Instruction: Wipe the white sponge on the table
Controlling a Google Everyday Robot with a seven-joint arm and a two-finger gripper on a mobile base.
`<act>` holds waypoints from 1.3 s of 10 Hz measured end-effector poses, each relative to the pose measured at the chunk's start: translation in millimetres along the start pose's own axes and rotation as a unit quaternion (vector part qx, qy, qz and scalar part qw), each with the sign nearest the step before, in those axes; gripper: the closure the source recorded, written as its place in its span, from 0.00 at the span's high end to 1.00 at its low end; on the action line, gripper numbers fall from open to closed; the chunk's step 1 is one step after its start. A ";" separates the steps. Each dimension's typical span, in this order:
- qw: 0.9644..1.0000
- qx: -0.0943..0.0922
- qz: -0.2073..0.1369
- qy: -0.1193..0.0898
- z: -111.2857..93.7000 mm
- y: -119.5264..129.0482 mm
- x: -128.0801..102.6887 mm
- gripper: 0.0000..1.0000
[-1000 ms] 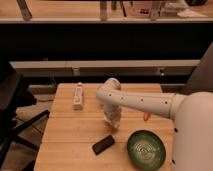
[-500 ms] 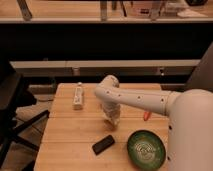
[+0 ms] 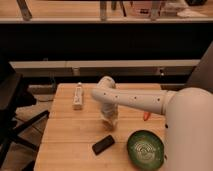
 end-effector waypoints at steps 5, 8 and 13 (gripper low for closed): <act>0.999 -0.012 -0.036 -0.004 -1.8 -7.9 8.6 0.01; 0.999 -0.015 -0.049 -0.007 -3.0 -10.2 9.5 0.01; 0.998 -0.016 -0.067 -0.011 -3.7 -10.0 7.7 0.01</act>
